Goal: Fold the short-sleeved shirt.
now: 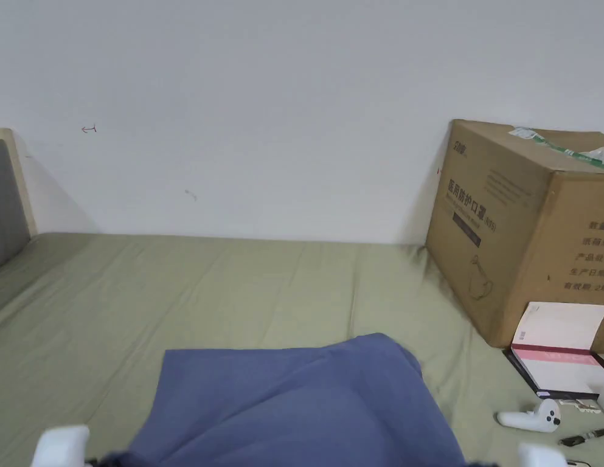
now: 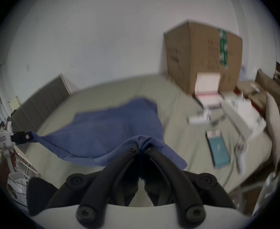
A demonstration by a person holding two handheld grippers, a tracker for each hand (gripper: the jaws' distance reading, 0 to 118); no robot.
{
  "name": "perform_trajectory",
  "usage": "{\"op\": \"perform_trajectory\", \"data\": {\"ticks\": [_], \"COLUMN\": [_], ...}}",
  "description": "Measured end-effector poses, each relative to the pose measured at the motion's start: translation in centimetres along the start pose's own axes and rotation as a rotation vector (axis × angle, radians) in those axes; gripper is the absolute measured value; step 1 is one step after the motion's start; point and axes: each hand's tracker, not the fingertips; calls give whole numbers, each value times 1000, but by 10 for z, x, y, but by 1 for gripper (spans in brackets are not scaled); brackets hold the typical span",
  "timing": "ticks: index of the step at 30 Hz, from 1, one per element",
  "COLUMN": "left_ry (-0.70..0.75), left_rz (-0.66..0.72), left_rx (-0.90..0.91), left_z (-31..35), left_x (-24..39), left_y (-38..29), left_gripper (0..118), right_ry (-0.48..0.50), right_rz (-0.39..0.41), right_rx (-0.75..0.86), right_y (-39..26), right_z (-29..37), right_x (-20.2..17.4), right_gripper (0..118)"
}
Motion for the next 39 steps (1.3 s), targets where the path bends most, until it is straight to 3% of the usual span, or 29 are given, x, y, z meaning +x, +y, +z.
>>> {"op": "perform_trajectory", "data": {"ticks": [4, 7, 8, 9, 10, 11, 12, 13, 16, 18, 19, 20, 21, 22, 28, 33, 34, 35, 38, 39], "left_ry": [85, 58, 58, 70, 67, 46, 12, -20, 10, 14, 14, 24, 52, 87, 72, 51, 66, 75, 70, 81], "left_rz": [-24, -16, -25, -31, -4, 19, 20, -2, -108, -177, -187, -191, -196, -216, -193, -133, -133, -126, -141, -156], "left_rx": [-173, -96, -47, -19, 28, 95, 190, 282, 484, 595, 635, 665, 658, 636, 408, 57, 23, 26, -65, -45], "left_z": [-33, -26, -19, -11, 2, 17, 36, 55, 99, 120, 127, 133, 135, 135, 118, 70, 60, 50, 18, 10], "left_x": [-7, -8, -7, -6, -4, -3, 1, 8, 35, 47, 50, 53, 56, 58, 41, 9, 4, 1, -5, -4], "left_y": [-47, -40, -33, -28, -22, -19, -17, -15, -20, -30, -37, -43, -46, -48, -48, -47, -50, -52, -54, -56], "left_gripper": [1, 2, 8, 26, 60, 92, 102, 103, 103, 99, 89, 61, 34, 11, 2, 2, 3, 18, 103, 108], "right_ry": [-93, -69, -50, -42, -27, -24, -20, 2, 55, 56, 49, 57, 58, 53, 67, 45, 47, 49, 43, 41], "right_rz": [-78, -100, -97, -98, -86, -72, -34, 9, 105, 141, 144, 140, 127, 119, 140, 117, 108, 100, 82, 77], "right_rx": [-127, -142, -146, -136, -88, -10, 55, 139, 423, 530, 563, 574, 581, 584, 537, 444, 431, 407, 365, 350], "right_y": [-58, -58, -55, -51, -46, -39, -32, -26, -15, -14, -14, -13, -15, -15, -19, -30, -32, -34, -40, -41], "right_z": [-32, -31, -28, -18, -6, 9, 25, 47, 100, 123, 131, 136, 136, 137, 129, 110, 106, 101, 91, 89], "right_x": [9, 11, 11, 12, 10, 7, 1, -9, -31, -48, -54, -58, -61, -65, -72, -68, -66, -65, -62, -61], "right_gripper": [3, 8, 34, 69, 96, 104, 104, 104, 103, 94, 81, 49, 24, 12, 8, 8, 8, 8, 8, 8]}}
